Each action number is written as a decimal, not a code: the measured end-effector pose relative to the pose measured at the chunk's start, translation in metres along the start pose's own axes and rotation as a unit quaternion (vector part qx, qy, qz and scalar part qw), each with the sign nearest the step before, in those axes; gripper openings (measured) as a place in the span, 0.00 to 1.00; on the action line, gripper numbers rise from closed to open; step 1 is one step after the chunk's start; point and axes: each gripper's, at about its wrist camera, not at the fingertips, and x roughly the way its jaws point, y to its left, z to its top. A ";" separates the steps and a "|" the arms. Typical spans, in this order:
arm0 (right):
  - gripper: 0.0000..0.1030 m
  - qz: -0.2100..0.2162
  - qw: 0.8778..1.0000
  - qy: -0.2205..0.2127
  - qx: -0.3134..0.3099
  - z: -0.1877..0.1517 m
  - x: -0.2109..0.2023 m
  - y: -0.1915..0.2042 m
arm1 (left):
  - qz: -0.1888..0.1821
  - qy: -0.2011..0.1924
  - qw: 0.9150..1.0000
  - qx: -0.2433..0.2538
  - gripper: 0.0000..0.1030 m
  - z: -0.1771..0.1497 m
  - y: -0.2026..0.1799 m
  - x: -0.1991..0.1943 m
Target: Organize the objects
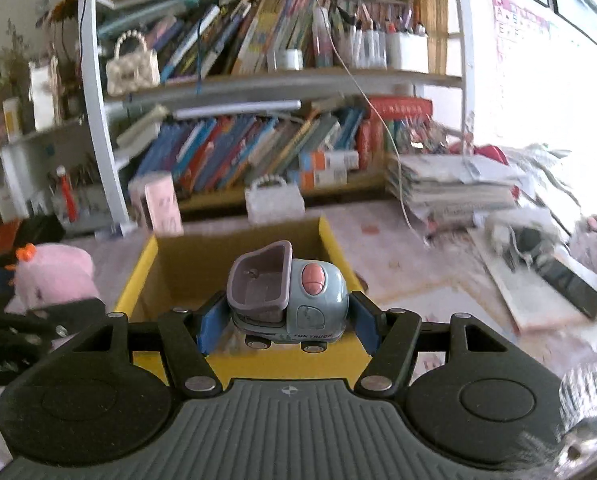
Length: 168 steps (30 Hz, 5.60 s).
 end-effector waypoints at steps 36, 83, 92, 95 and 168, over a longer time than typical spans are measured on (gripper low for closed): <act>0.60 0.164 0.967 0.169 -0.101 0.004 0.167 -0.003 | 0.085 0.108 0.991 0.006 0.90 -0.013 -0.031 0.100; 0.84 0.085 0.994 0.045 -0.060 -0.044 -0.033 0.079 | 0.234 0.028 0.962 -0.137 0.99 -0.084 0.044 -0.118; 1.00 0.057 0.994 0.052 -0.075 -0.088 -0.072 0.097 | 0.236 0.058 0.962 -0.126 0.99 -0.117 0.032 -0.138; 1.00 0.048 0.993 0.069 -0.088 -0.098 -0.077 0.101 | 0.244 0.066 0.959 -0.126 0.99 -0.124 0.028 -0.141; 1.00 0.006 0.990 0.113 -0.082 -0.122 -0.086 0.101 | 0.219 0.098 0.960 -0.143 1.00 -0.140 0.025 -0.145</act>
